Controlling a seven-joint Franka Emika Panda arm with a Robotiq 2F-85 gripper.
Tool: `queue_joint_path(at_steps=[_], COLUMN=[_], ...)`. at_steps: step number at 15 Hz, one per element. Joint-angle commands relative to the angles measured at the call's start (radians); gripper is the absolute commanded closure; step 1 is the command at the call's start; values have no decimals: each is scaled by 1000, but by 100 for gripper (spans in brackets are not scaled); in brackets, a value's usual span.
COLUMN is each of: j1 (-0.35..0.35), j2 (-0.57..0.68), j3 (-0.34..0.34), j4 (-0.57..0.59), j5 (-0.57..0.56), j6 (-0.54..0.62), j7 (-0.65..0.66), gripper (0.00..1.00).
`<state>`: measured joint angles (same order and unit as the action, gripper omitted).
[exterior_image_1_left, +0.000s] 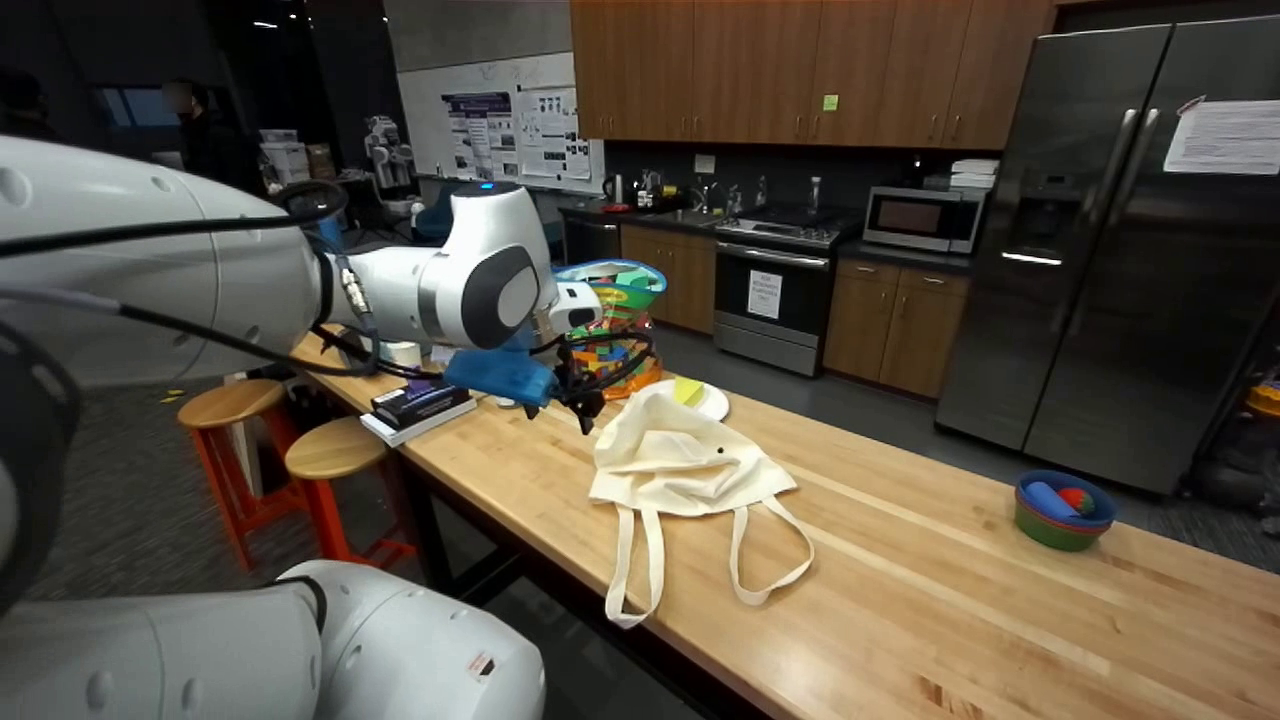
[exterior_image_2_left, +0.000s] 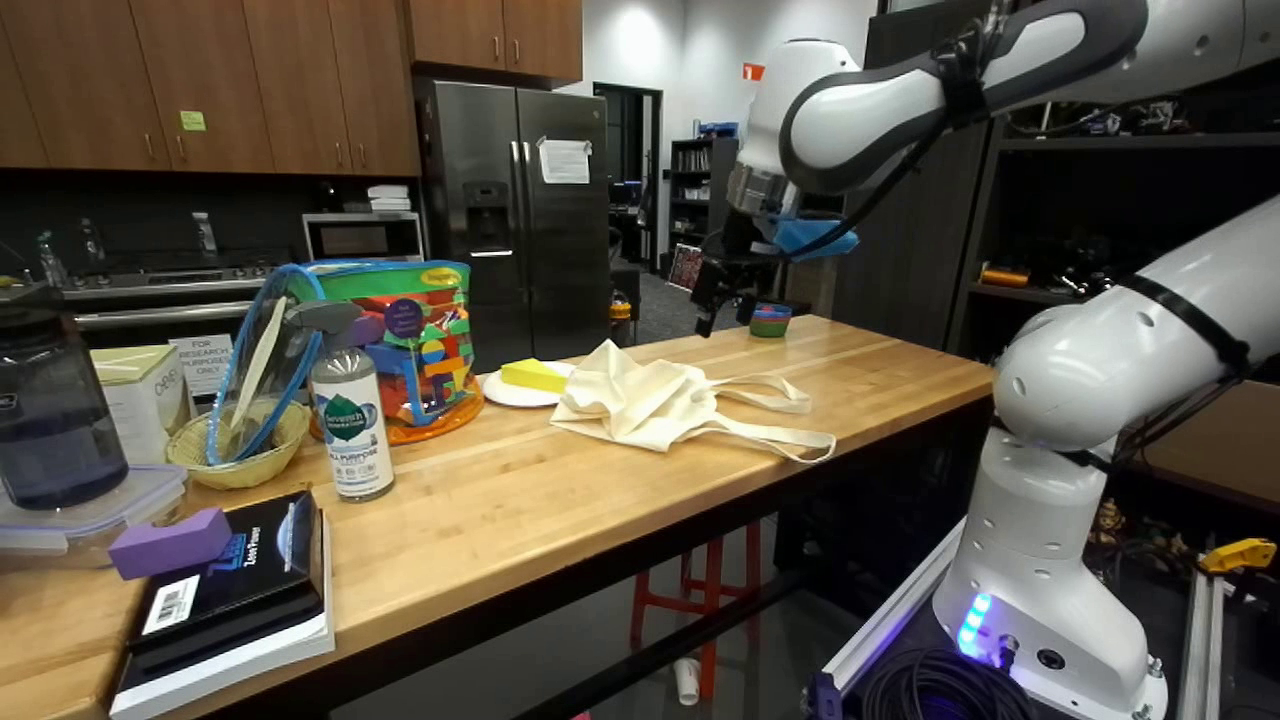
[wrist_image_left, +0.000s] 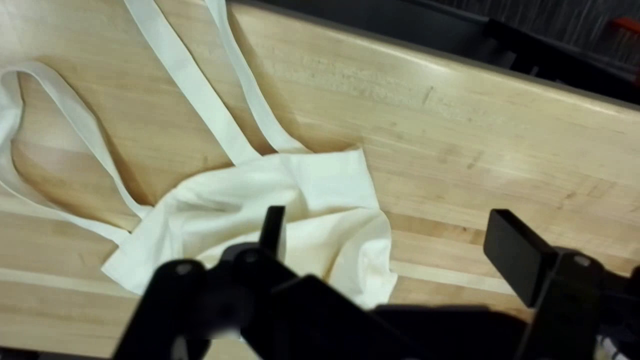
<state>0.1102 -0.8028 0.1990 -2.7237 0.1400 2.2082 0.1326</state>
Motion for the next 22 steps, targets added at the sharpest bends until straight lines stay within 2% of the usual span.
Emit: queue_joint_path(at_steps=[1, 6, 14, 22], j1=[28, -6, -53, -54], j2=[97, 255, 480, 657], j3=[46, 84, 76, 47], j4=[33, 100, 277, 420], j5=[-4, -67, -209, -314], j6=[142, 229, 218, 210], j7=[48, 79, 120, 166], gripper=[0, 0, 0, 0])
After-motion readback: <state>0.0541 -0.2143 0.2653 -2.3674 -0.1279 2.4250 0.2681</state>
